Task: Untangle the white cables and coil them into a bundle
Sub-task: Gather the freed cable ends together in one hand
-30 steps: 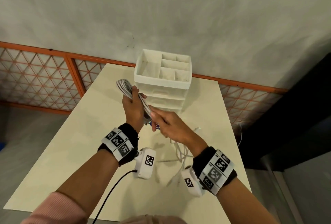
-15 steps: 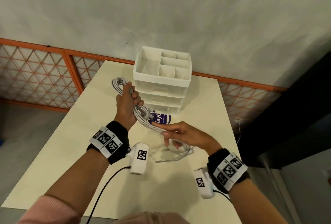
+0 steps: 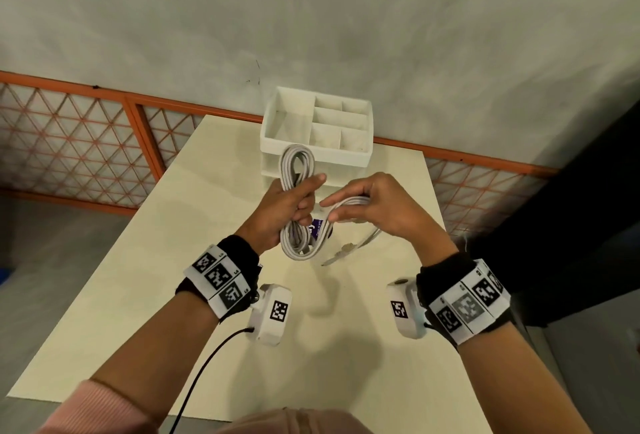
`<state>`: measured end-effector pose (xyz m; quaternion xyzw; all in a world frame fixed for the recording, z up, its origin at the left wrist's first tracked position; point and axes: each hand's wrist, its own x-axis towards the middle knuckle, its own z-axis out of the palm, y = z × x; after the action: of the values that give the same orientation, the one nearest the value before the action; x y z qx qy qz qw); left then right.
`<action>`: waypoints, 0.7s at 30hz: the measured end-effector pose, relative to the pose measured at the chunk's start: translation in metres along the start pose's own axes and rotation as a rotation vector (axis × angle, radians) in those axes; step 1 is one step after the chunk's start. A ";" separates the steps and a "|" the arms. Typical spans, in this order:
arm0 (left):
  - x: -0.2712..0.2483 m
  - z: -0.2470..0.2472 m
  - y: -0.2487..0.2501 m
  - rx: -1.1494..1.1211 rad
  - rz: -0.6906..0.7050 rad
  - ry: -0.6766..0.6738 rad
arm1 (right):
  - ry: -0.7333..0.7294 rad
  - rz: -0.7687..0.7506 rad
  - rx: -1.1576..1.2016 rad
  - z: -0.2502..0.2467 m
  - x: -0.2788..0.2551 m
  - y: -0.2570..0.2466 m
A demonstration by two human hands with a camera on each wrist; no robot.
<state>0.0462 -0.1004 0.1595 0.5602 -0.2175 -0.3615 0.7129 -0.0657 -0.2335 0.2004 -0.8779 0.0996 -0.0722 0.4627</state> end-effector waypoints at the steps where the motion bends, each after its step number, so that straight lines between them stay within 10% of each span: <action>1: -0.001 0.003 0.001 0.019 -0.004 -0.021 | 0.044 -0.033 -0.012 0.002 0.001 -0.002; 12: -0.007 0.013 0.004 0.103 -0.015 -0.011 | 0.276 -0.200 -0.030 0.016 0.000 -0.012; 21: -0.012 0.005 0.003 0.198 -0.028 -0.099 | 0.081 -0.124 -0.248 0.004 -0.003 -0.011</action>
<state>0.0355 -0.0941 0.1653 0.6124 -0.2792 -0.3754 0.6373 -0.0664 -0.2232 0.2073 -0.9293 0.0721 -0.1230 0.3408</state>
